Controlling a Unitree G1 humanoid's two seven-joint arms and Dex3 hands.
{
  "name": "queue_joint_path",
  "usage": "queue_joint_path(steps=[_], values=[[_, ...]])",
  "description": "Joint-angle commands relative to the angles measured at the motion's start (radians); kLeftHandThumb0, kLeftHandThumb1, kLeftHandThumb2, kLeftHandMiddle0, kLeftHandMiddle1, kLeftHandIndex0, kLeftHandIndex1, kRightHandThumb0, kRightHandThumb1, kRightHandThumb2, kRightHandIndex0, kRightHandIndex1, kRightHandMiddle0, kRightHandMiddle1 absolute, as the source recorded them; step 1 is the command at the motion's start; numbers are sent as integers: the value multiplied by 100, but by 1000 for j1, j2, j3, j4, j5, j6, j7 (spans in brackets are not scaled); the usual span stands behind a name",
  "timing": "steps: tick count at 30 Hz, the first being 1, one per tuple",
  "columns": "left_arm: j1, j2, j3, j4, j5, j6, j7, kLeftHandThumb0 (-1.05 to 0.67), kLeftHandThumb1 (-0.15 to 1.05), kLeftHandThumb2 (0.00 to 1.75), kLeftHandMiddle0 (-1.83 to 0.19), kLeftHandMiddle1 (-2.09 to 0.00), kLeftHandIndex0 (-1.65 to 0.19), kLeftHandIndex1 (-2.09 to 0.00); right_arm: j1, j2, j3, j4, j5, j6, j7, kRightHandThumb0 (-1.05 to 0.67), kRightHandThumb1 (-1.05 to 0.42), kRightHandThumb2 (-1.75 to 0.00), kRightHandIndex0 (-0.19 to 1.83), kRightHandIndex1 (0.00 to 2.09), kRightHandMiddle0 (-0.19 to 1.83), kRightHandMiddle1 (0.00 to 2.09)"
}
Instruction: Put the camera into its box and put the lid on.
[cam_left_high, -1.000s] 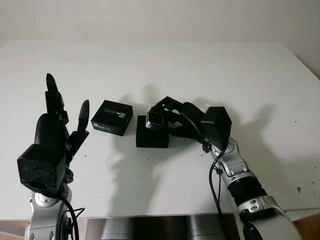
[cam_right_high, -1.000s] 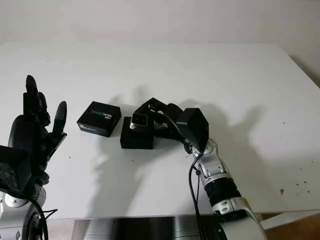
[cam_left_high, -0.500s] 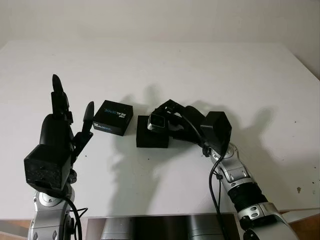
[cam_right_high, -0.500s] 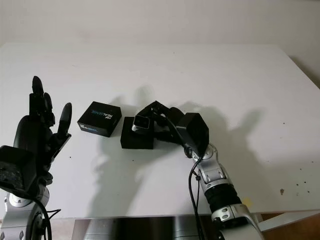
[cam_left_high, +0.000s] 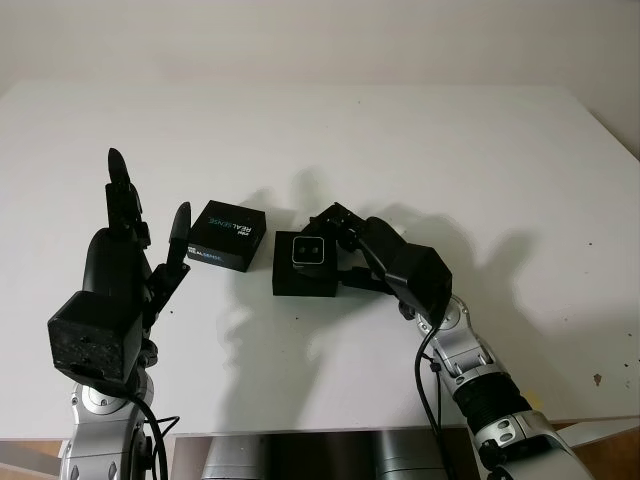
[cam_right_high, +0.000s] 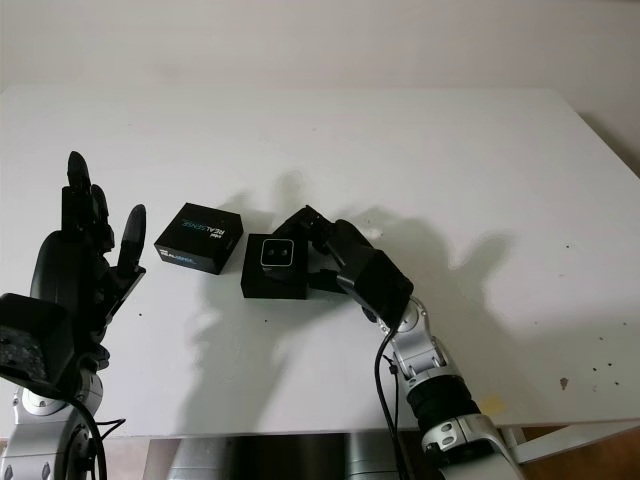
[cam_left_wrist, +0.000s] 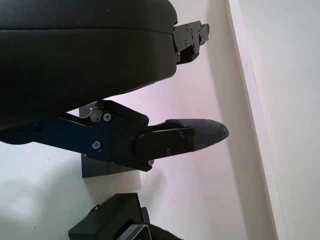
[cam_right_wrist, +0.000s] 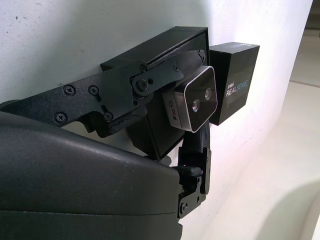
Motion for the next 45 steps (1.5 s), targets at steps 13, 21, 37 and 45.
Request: queue_joint_path(steps=[13,21,37,45], values=[[12,-9,0,-6,-2,-1,7,-58,105,50,19,-3,19,0,-48,-2,-2,59,8,-16,14,-43,-96,-5,32,5,28,157],[16,-3,1,-5,-6,-12,1,-58,105,50,19,-2,19,0,-75,9,-1,101,11,-13,5,-44,-97,-5,32,5,29,155],[17,2,3,-13,-5,-4,-1,-58,105,50,19,-4,19,0,-105,10,4,154,1,-13,1,-45,-97,-5,30,5,28,155],[16,4,6,-15,-5,-2,-3,-58,105,50,19,-4,19,0,-102,1,7,148,-1,-15,23,-44,-97,-5,30,5,28,155]])
